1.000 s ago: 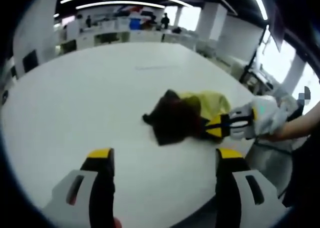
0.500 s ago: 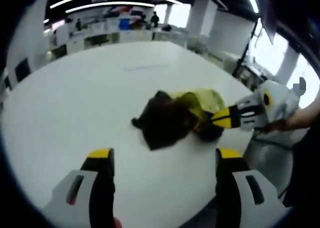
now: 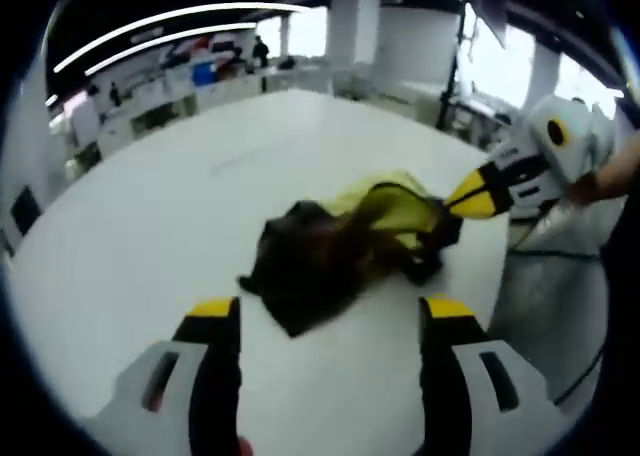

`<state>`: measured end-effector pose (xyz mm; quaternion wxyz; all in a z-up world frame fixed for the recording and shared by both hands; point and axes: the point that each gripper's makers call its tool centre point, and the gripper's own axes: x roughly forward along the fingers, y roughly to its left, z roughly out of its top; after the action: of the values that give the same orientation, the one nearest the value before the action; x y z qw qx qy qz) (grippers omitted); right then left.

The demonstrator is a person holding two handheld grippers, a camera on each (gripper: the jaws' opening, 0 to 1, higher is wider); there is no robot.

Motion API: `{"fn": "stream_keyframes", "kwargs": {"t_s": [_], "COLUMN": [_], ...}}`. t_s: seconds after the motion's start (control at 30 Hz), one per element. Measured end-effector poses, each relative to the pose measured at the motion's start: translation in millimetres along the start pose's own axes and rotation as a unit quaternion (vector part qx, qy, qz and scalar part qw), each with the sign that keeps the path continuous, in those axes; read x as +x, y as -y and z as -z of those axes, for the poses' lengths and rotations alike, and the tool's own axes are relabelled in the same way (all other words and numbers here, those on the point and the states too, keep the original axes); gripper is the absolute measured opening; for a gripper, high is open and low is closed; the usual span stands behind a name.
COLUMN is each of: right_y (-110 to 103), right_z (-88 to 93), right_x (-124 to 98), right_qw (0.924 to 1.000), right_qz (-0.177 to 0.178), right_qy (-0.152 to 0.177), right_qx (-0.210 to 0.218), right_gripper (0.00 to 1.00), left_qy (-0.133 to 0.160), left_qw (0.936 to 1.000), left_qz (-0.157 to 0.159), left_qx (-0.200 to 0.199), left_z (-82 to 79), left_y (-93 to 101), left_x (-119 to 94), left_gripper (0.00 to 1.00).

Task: Fold the garment on the visible template until the final outline fits inside the template.

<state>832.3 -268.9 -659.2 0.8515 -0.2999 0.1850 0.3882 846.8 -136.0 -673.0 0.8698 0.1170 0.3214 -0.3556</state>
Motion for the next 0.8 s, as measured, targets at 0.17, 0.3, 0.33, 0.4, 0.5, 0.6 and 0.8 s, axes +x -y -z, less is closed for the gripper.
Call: {"fn": "stream_keyframes", "kwargs": {"t_s": [0.17, 0.3, 0.33, 0.4, 0.5, 0.6, 0.8], "right_y": [11.3, 16.0, 16.2, 17.4, 17.2, 18.7, 21.5], "right_z": [-4.0, -0.7, 0.7, 4.5, 9.3, 12.2, 17.0], "right_x": [-9.6, -14.5, -15.5, -17.7, -21.1, -26.2, -33.3], "right_qw": [0.9999, 0.9999, 0.9999, 0.9999, 0.9999, 0.9998, 0.9998], "right_qz": [0.01, 0.009, 0.007, 0.005, 0.0, -0.004, -0.009], "right_qy": [0.008, 0.009, 0.008, 0.007, 0.005, 0.007, 0.005], "right_qx": [0.008, 0.011, 0.01, 0.01, 0.012, 0.017, 0.016], "right_gripper": [0.01, 0.01, 0.01, 0.01, 0.01, 0.01, 0.01], "left_qy": [0.002, -0.006, -0.008, -0.014, -0.025, -0.041, -0.045], "left_qw": [0.9997, 0.998, 0.997, 0.9932, 0.9832, 0.9642, 0.9428], "left_qz": [0.014, 0.028, 0.031, 0.037, 0.056, 0.079, 0.1], "left_qx": [0.02, 0.057, 0.071, 0.109, 0.172, 0.25, 0.314], "left_z": [-3.9, -8.6, -9.7, -13.3, -16.7, -17.4, -25.4], "left_y": [7.4, 11.0, 10.4, 9.7, 11.9, 12.6, 13.4], "left_x": [11.7, 21.3, 23.4, 26.4, 29.7, 33.5, 43.7], "left_gripper": [0.63, 0.62, 0.62, 0.62, 0.63, 0.63, 0.56]}}
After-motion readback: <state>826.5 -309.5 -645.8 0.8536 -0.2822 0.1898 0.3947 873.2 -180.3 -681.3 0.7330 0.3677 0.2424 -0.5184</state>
